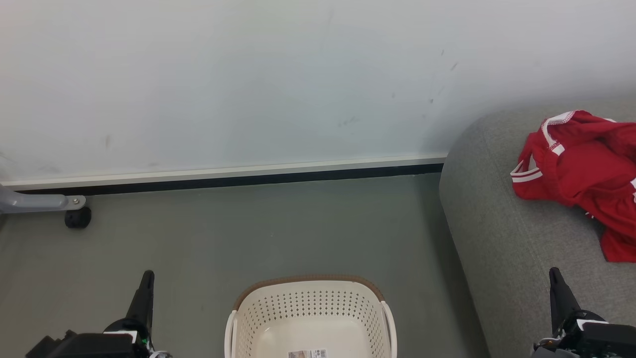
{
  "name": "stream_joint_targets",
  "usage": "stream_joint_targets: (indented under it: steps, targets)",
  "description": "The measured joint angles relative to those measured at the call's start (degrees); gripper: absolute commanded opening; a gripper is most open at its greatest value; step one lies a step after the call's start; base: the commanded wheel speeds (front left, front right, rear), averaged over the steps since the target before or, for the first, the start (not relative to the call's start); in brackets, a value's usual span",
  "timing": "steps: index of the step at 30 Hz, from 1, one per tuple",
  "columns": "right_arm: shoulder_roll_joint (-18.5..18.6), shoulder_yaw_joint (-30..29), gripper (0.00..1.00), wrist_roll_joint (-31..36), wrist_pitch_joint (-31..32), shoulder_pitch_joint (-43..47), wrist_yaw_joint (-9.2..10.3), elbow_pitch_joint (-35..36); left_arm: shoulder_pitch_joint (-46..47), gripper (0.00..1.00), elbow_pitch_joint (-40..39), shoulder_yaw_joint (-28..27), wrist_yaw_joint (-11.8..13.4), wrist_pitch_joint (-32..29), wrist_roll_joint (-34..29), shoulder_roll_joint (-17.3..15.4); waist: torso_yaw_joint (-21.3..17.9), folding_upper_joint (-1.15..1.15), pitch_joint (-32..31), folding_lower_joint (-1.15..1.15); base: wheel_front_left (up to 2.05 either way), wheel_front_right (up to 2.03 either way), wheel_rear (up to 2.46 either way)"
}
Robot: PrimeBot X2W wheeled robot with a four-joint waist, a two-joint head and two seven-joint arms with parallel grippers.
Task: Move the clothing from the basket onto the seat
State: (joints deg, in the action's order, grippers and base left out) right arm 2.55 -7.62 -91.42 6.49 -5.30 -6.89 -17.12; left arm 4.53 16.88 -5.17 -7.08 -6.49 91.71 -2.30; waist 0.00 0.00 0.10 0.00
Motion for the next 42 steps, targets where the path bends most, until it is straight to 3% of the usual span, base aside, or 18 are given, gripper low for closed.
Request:
stream_joint_targets:
  steps: [42]
  targets:
    - [-0.01, 0.0, 0.0, -0.01, 0.0, -0.01, 0.0, 0.0, 0.0, 0.0, 0.08, 0.01, 0.0, 0.0, 0.0, 0.01, 0.0, 0.0, 0.0, 0.0, 0.0, 0.0, 0.0]
